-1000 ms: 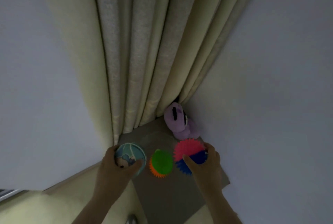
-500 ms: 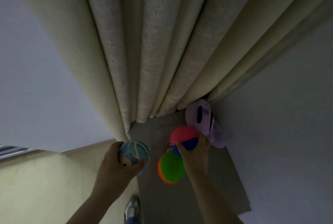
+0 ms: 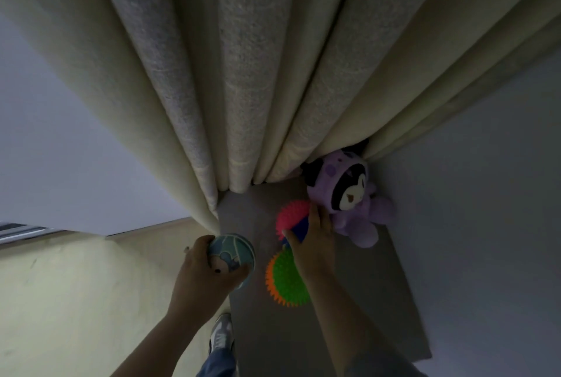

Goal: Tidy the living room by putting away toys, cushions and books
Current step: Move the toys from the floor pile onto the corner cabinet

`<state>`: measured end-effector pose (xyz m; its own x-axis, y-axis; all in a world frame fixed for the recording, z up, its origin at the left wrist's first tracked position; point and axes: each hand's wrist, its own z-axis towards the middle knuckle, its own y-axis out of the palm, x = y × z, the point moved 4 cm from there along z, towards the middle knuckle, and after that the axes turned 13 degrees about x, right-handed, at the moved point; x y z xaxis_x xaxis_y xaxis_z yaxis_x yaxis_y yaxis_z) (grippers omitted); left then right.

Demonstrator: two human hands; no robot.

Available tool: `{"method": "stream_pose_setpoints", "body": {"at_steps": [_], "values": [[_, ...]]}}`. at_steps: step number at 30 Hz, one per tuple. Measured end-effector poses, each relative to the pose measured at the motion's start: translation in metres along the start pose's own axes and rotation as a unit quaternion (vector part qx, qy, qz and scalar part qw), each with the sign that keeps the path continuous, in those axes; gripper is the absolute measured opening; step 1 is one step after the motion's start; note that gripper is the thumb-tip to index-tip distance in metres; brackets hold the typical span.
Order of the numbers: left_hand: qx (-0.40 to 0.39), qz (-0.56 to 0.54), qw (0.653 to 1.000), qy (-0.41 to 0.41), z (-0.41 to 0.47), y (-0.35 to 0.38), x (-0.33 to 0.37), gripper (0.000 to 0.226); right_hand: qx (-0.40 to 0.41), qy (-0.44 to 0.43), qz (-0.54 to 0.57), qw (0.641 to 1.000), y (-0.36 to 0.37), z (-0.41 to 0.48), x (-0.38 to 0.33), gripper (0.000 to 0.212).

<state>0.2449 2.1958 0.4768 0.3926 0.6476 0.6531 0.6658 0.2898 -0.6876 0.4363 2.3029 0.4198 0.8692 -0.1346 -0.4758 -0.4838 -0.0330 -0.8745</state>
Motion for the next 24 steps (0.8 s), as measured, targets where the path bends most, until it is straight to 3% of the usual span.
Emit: {"method": "stream_pose_setpoints", "body": {"at_steps": [7, 18, 24], "values": [[-0.027, 0.031, 0.999, -0.002, 0.013, 0.031, -0.01, 0.064, -0.059, 0.008, 0.022, 0.998, -0.004, 0.002, 0.008, 0.084], [-0.038, 0.04, 0.998, -0.008, 0.032, 0.069, -0.003, 0.057, 0.031, 0.053, 0.158, 0.986, -0.044, -0.031, 0.032, 0.065], [-0.116, 0.06, 0.991, -0.037, 0.041, 0.099, -0.008, 0.07, 0.063, 0.052, 0.204, 0.976, -0.051, -0.045, 0.039, 0.055]]}}
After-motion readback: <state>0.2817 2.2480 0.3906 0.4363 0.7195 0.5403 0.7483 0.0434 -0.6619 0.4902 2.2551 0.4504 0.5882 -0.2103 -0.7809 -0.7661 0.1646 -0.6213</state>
